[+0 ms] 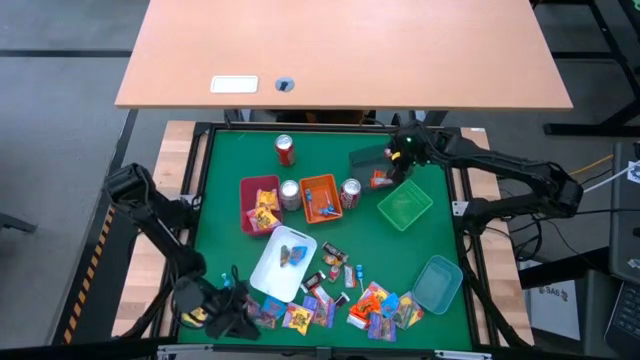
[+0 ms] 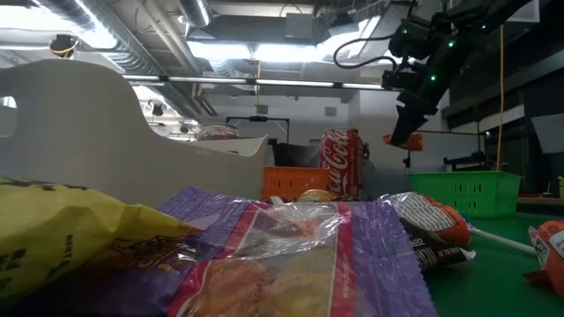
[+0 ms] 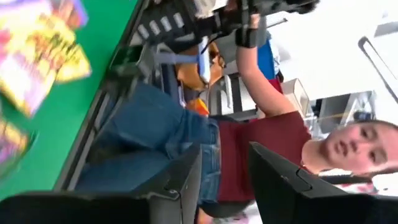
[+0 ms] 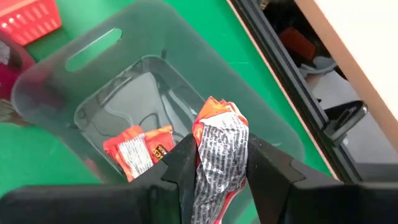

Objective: Sort candy
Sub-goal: Put the orange candy bar into the black bin

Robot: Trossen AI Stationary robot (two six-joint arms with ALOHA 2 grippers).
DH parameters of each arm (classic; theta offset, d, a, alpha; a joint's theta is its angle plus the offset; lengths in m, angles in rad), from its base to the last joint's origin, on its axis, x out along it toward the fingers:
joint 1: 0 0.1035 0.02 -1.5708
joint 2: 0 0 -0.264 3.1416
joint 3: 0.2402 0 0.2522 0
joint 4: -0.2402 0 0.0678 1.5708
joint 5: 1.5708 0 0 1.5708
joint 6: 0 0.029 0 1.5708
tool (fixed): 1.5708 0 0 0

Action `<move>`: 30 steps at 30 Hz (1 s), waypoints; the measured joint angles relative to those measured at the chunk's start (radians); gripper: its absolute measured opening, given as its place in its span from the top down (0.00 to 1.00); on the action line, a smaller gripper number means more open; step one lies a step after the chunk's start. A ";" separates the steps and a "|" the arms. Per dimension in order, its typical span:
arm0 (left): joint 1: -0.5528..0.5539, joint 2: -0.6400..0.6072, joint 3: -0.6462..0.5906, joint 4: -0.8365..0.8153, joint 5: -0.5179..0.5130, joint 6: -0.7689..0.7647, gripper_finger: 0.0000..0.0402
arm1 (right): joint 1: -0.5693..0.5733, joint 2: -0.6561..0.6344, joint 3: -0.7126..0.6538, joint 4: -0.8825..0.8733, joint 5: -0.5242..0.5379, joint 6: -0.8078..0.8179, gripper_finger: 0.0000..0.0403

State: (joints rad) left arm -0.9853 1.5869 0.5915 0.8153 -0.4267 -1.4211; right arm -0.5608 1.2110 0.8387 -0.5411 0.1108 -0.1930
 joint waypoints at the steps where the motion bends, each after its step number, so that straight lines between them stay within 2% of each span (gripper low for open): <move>1: -0.005 0.000 0.000 -0.017 0.000 -0.037 0.71 | -0.005 0.000 0.000 0.005 -0.007 -0.015 0.70; 7: -0.015 0.000 0.000 -0.117 0.071 -0.148 0.71 | -0.017 0.007 0.000 0.022 -0.050 -0.059 0.70; 13: -0.024 -0.014 0.000 -0.126 0.040 -0.152 0.71 | -0.016 0.017 0.000 0.021 -0.060 -0.059 0.70; 19: -0.029 -0.093 0.000 -0.189 0.018 -0.150 0.71 | -0.016 0.019 0.000 0.018 -0.068 -0.059 0.70; 24: -0.022 -0.230 0.000 -0.450 0.002 -0.140 0.71 | -0.016 0.018 0.000 0.018 -0.071 -0.059 0.70; 27: -0.011 -0.339 0.000 -0.653 -0.042 -0.141 0.71 | -0.016 0.018 0.000 0.018 -0.071 -0.059 0.70; 30: -0.004 -0.443 0.000 -0.788 -0.066 -0.140 0.71 | -0.016 0.018 0.000 0.017 -0.071 -0.059 0.70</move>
State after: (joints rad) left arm -0.9890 1.1444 0.5916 0.0274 -0.4927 -1.5615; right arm -0.5766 1.2293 0.8391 -0.5240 0.0399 -0.2520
